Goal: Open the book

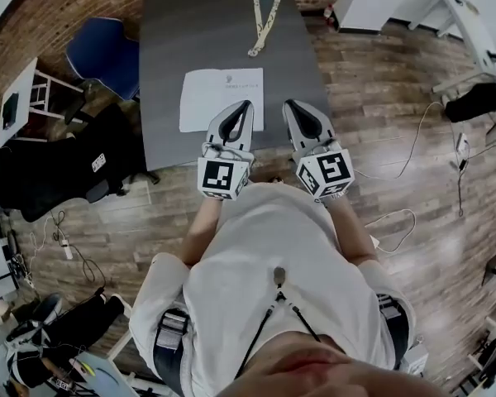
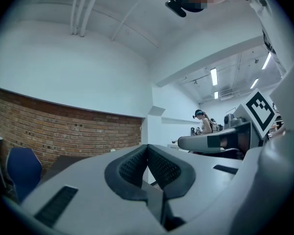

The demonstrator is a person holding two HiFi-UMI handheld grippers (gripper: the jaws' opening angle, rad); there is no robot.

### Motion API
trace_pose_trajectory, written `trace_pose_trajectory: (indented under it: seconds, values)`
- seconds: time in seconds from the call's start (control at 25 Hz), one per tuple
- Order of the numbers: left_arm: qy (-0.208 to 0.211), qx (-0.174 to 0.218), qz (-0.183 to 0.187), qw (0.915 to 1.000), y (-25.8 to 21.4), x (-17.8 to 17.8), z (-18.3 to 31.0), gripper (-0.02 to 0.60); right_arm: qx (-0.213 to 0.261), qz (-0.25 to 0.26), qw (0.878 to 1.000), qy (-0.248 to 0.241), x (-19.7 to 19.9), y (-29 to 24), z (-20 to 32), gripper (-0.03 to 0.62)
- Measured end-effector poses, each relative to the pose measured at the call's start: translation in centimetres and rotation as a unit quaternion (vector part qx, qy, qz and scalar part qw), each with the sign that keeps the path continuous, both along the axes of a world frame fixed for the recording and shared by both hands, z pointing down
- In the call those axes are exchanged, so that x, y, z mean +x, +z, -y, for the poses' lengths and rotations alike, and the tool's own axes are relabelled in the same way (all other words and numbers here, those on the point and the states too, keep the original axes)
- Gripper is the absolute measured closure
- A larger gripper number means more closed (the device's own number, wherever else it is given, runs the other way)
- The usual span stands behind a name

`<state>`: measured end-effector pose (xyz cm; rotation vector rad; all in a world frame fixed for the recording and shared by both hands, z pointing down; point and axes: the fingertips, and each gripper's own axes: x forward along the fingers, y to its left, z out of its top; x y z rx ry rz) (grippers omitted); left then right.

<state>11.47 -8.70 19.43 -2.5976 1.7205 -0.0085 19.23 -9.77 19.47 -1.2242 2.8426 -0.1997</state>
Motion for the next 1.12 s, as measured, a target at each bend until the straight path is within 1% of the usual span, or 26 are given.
trace_pose_trajectory:
  seconds: [0.24, 0.48, 0.72, 1.0, 1.12]
  values:
    - [-0.009, -0.002, 0.001, 1.0000, -0.2, -0.4, -0.4, 0.558, 0.007, 0.004, 1.000, 0.001, -0.1, -0.8, -0.6, 0.557]
    - [-0.011, 0.002, 0.002, 0.9999, -0.5, -0.2, -0.6, 0.558, 0.008, 0.004, 1.000, 0.008, 0.7, -0.9, -0.5, 0.557]
    - [-0.010, -0.006, 0.005, 0.9999, -0.1, -0.1, -1.3, 0.558, 0.009, -0.009, 1.000, -0.003, 0.4, -0.7, -1.2, 0.557]
    - [-0.010, -0.005, 0.007, 0.9999, -0.1, -0.4, -1.3, 0.558, 0.008, -0.009, 1.000, -0.005, 0.1, -0.5, -1.4, 0.557]
    - [-0.009, -0.012, 0.003, 0.9999, 0.2, -0.6, -1.4, 0.558, 0.005, -0.009, 1.000, -0.003, 0.0, -0.5, -1.5, 0.557]
